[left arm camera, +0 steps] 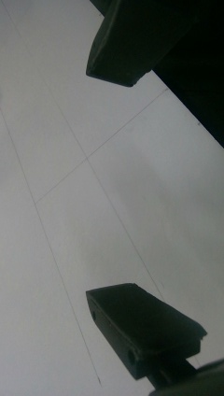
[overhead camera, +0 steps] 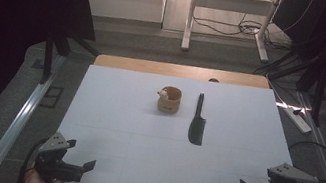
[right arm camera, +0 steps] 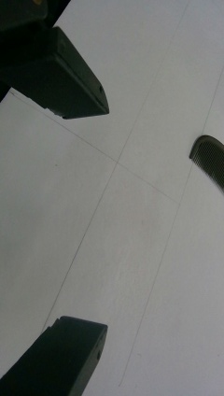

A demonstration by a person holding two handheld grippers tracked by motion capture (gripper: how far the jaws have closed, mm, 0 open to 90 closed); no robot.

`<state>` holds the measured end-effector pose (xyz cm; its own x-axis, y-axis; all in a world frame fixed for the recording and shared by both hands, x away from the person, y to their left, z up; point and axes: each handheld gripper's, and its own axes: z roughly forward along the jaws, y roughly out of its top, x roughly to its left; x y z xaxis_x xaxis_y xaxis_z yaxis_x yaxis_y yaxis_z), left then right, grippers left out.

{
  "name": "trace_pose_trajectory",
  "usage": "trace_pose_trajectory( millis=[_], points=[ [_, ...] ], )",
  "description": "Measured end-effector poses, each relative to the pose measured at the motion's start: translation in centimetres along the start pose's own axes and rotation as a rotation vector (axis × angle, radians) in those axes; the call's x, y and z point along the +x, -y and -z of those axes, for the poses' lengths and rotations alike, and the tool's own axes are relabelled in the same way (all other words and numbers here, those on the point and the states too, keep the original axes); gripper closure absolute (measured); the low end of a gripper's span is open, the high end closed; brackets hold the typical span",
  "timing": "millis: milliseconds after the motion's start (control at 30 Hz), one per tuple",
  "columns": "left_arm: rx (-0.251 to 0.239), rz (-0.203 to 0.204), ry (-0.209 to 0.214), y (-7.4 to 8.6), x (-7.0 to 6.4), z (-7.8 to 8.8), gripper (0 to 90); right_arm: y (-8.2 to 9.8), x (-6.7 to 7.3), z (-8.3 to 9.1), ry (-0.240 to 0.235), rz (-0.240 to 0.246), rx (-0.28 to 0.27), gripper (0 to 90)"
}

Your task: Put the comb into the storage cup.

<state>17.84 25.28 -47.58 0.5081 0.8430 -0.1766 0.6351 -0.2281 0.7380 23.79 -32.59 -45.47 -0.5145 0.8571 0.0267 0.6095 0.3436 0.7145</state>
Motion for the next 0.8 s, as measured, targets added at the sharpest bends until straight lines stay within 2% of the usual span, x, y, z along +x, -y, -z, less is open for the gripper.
trace_pose_trajectory(
  millis=[167,367,600,800],
  points=[
    [0.002,0.002,0.014,0.01,0.11,0.00,0.5,0.01,-0.15,0.00,-0.007,-0.014,-0.002,0.0],
    [0.018,0.005,0.015,-0.07,0.13,-0.16,0.4,-0.03,-0.08,-0.09,-0.005,-0.011,0.006,0.0],
    [0.014,0.005,0.013,-0.07,0.14,-0.11,0.0,-0.06,-0.07,-0.17,-0.007,-0.006,0.014,0.0],
    [0.010,0.007,0.036,-0.03,0.28,-0.08,0.0,-0.12,-0.06,-0.28,-0.013,-0.003,0.025,0.0]
  ],
)
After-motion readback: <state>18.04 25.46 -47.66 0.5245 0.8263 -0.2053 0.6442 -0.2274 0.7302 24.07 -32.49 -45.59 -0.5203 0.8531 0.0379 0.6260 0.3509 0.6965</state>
